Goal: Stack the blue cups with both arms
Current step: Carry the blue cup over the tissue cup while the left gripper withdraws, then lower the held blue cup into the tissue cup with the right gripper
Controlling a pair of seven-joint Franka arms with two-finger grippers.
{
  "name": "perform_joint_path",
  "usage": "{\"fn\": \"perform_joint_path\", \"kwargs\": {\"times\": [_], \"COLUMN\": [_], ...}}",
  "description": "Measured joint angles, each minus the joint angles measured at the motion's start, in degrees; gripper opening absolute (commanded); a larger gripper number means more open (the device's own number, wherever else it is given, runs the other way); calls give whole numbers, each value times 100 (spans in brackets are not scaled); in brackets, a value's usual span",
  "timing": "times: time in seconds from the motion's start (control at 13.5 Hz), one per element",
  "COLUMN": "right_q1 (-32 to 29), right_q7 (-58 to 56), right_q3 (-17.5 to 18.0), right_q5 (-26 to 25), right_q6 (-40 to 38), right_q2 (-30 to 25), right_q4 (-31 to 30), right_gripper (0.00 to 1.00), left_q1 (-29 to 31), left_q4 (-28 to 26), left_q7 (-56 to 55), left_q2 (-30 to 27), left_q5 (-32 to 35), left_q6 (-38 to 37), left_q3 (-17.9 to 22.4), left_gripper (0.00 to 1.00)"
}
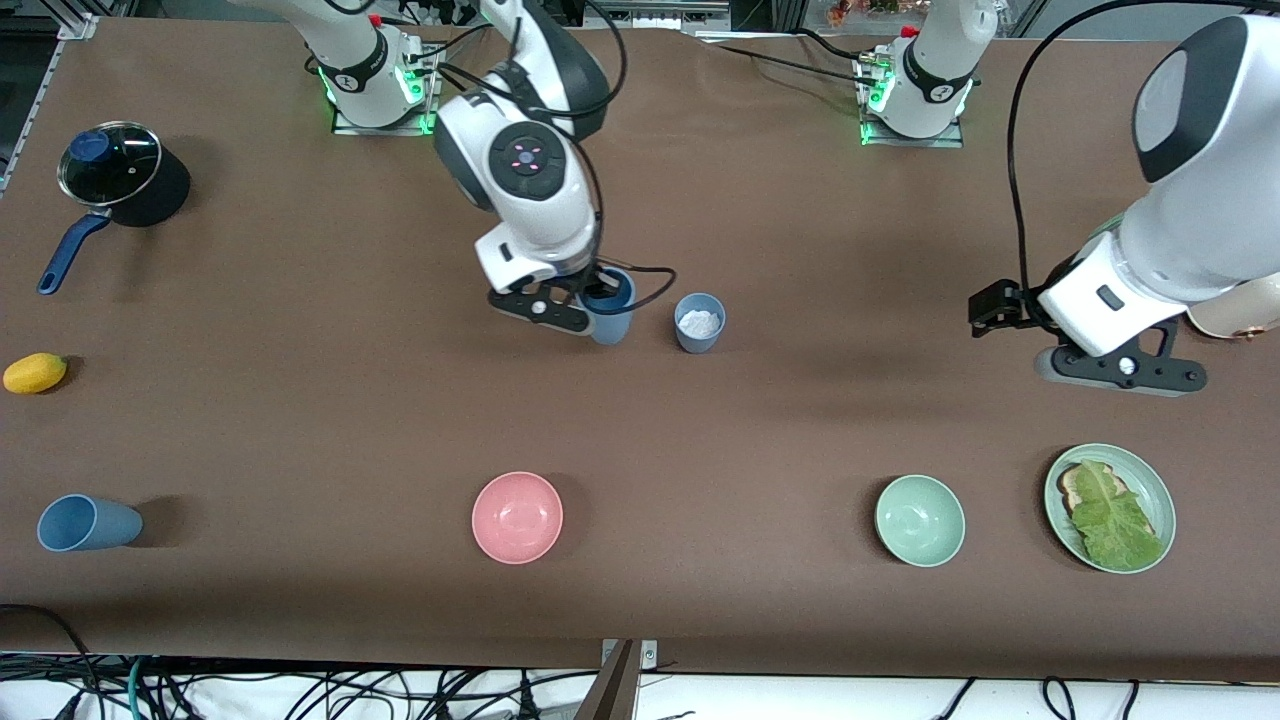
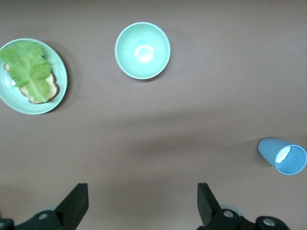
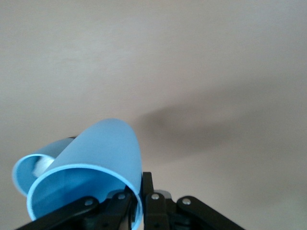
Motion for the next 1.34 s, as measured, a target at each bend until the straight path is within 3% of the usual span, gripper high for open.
{"fn": "perform_joint_path", "kwargs": {"times": [0.22,0.45,1.34], "right_q1": [147,201,445], "right_q7": [162,167,253], "right_q3": [51,73,86], "right_q5": [356,522,818], "right_q6": [11,7,316], "right_q2": [436,634,1059], "right_q4": [643,946,1133], "right_gripper": [0,0,0], "left_q1": [133,200,166], "left_q4": [-860,-1419,-1516], "left_q7": [46,123,316], "left_q2": [-776,-1311,-1363], "left_q5": [-38,-47,-57], "left_q6": [547,636,632], "left_q3": [164,348,296], "left_gripper": [100,100,100]}}
